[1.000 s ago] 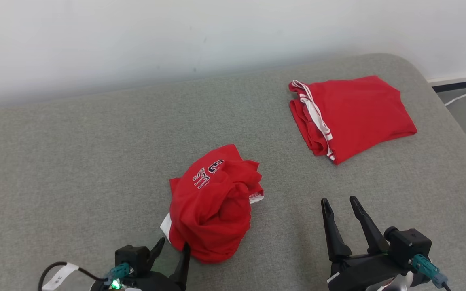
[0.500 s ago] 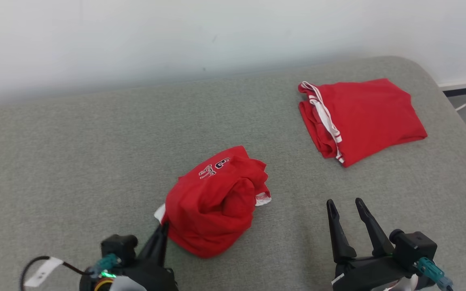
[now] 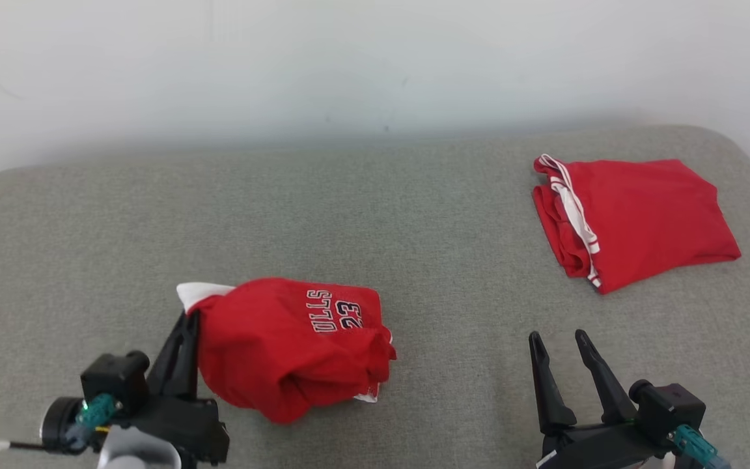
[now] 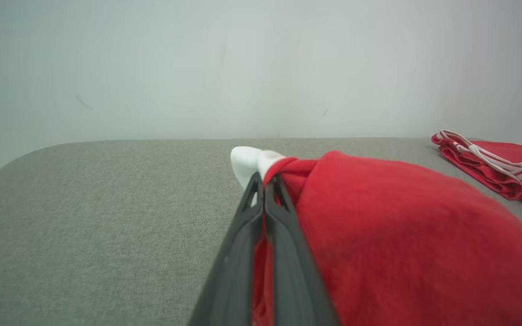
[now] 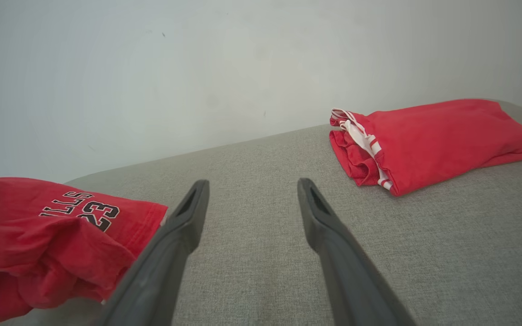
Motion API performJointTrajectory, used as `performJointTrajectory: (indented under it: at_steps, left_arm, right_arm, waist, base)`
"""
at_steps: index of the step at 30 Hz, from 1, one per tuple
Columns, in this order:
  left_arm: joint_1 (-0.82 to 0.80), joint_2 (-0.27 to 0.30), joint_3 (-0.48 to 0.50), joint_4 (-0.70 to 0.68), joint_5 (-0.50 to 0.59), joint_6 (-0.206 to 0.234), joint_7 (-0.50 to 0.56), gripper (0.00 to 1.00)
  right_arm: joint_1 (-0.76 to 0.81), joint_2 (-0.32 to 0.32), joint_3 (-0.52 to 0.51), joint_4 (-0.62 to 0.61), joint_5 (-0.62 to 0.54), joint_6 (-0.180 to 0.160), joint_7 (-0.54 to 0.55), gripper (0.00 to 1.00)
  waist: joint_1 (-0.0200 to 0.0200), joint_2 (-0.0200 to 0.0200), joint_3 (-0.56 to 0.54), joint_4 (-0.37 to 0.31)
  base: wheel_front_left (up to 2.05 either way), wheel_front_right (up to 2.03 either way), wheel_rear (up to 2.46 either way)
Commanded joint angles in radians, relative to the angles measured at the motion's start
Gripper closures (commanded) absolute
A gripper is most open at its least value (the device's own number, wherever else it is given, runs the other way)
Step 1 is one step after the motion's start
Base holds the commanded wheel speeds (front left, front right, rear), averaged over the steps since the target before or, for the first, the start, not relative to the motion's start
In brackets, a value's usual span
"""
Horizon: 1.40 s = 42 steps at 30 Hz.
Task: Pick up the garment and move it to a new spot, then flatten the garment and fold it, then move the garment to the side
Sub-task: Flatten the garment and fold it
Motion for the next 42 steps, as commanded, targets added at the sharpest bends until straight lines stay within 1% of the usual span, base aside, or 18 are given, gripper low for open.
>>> performJointTrajectory:
  at_steps: [1,4,8,15,21,23,24,25,36,42]
  left_arm:
    - [0.028,0.002,-0.007,-0.017,0.001,0.007,0.004,1.00]
    - [0.085,0.001,-0.014,-0.071,-0.011,0.025,0.025,1.00]
    - [0.156,-0.021,-0.024,-0.087,-0.031,0.041,0.025,1.00]
    - [0.242,-0.068,-0.059,-0.046,-0.065,0.036,-0.002,1.00]
    - [0.265,-0.093,-0.092,-0.020,-0.074,0.022,-0.008,1.00]
    - [0.267,-0.101,-0.090,-0.014,-0.077,0.030,-0.011,1.00]
    - [0.267,-0.101,-0.085,-0.015,-0.074,0.033,-0.018,0.73]
    - [0.264,-0.101,-0.079,-0.017,-0.074,0.039,-0.026,0.00]
    - [0.283,-0.085,-0.018,-0.090,-0.060,0.069,-0.076,0.00]
    - [0.307,-0.091,0.049,-0.139,-0.041,0.093,-0.094,0.00]
  right_arm:
    - [0.007,0.000,0.000,-0.003,0.006,0.000,-0.006,0.00]
    - [0.011,0.000,0.000,-0.001,0.006,0.000,-0.007,0.00]
    - [0.012,0.000,-0.001,0.002,0.005,0.000,-0.006,0.00]
    - [0.011,0.000,-0.012,0.002,-0.003,0.000,0.003,0.00]
    - [0.021,0.000,-0.019,0.001,-0.004,0.000,0.005,0.00]
    - [0.023,0.000,-0.019,0.003,-0.002,0.000,0.004,0.00]
    - [0.023,0.000,-0.020,0.004,-0.002,0.000,0.004,0.00]
    - [0.024,0.000,-0.020,0.005,0.000,0.000,0.004,0.00]
    - [0.026,0.000,-0.016,0.009,0.004,0.000,0.006,0.00]
    - [0.039,0.000,-0.014,0.011,0.003,0.000,0.007,0.00]
  waist:
    - [0.0000,-0.0001,-0.006,0.010]
    - [0.0000,-0.0001,-0.006,0.017]
    - [0.0000,-0.0001,-0.004,0.021]
    - [0.0000,-0.0001,-0.004,0.025]
    - [0.0000,-0.0001,-0.006,0.038]
    - [0.0000,-0.0001,-0.008,0.042]
    - [0.0000,-0.0001,-0.010,0.044]
    - [0.0000,-0.0001,-0.011,0.045]
    - [0.0000,-0.0001,-0.028,0.056]
    - [0.0000,-0.0001,-0.041,0.057]
  base:
    - [0.00,0.00,0.00]
    - [0.00,0.00,0.00]
    - [0.00,0.00,0.00]
    - [0.00,0.00,0.00]
    - [0.00,0.00,0.00]
    - [0.00,0.00,0.00]
    - [0.00,0.00,0.00]
    - [0.00,0.00,0.00]
    - [0.00,0.00,0.00]
    - [0.00,0.00,0.00]
